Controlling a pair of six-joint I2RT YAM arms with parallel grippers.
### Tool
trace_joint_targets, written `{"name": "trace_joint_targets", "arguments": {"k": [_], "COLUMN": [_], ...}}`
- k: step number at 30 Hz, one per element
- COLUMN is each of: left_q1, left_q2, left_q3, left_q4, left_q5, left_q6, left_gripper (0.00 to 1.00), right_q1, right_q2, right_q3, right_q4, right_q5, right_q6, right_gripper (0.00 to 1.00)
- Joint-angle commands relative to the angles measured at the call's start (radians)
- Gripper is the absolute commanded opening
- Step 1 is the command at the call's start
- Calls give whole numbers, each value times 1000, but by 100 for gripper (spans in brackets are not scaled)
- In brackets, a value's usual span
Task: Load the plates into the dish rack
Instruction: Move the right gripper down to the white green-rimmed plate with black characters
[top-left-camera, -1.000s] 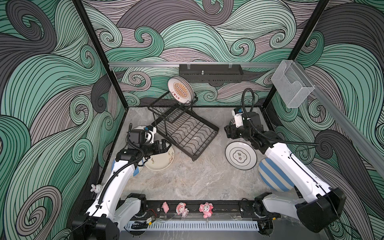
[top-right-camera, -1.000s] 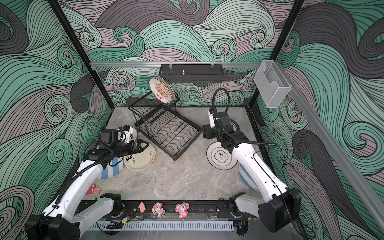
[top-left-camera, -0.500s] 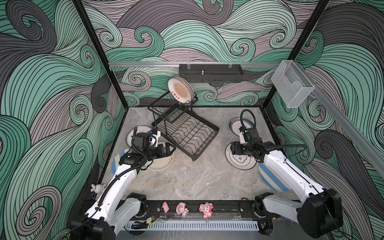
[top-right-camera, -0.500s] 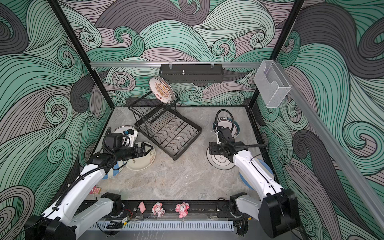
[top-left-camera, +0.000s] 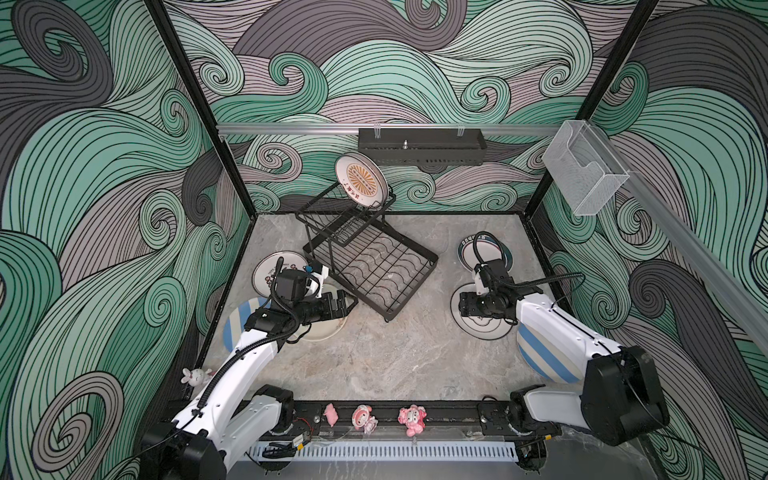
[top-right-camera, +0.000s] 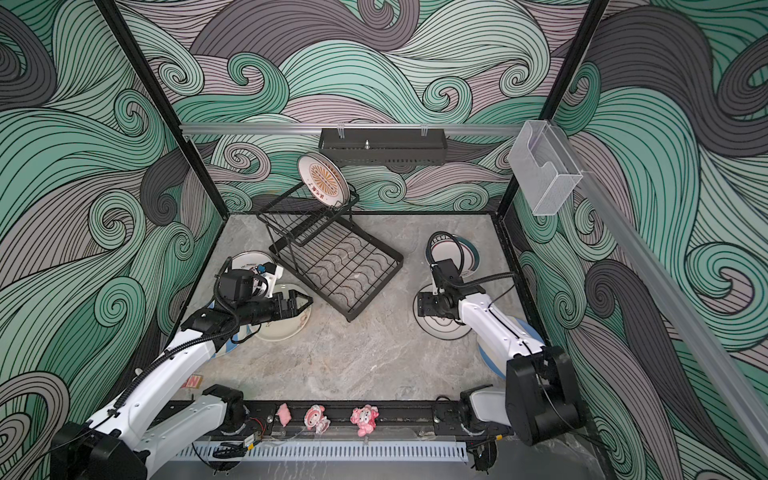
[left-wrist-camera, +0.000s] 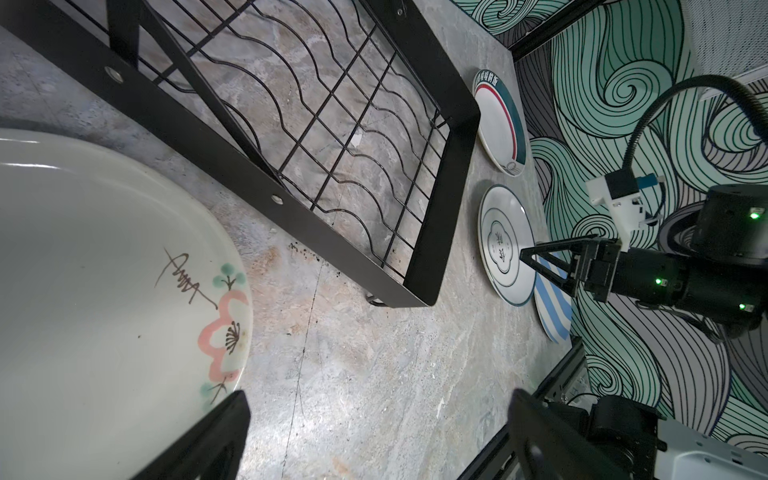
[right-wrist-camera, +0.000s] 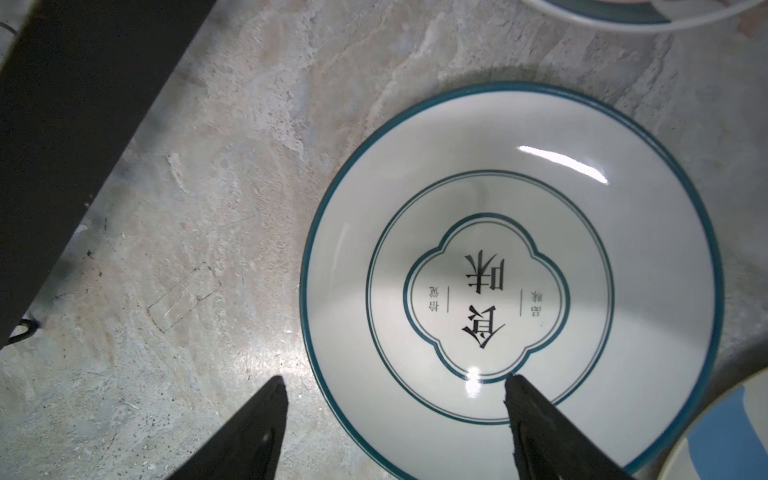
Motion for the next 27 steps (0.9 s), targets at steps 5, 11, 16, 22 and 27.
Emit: {"name": "trace_joint_targets", "arguments": {"k": [5,11,16,22,27], "left_q1": [-20,-22,-22,-22,-23], "left_q2": [7,0,-9,-10,-7], "left_q3": [-20,-17,-17,-15,-22], "left_q4": [36,32,30,16,12], "left_q5": [-14,-19,-30,-27,-32], "left_q6": [-26,-17,-14,-10,-16], "left_gripper": [99,99,99,99,99], "right_q1": [1,6,15,47,76], "right_q2": [59,133,161,189,180], "right_q3": [-16,-12,-24,-39,-48], "right_q4": [52,54,71,100,113], "right_q5": [-131,-187,-201,-228,-234], "right_q6": [45,63,72,95,110], "right_gripper": [84,84,84,84,84]}}
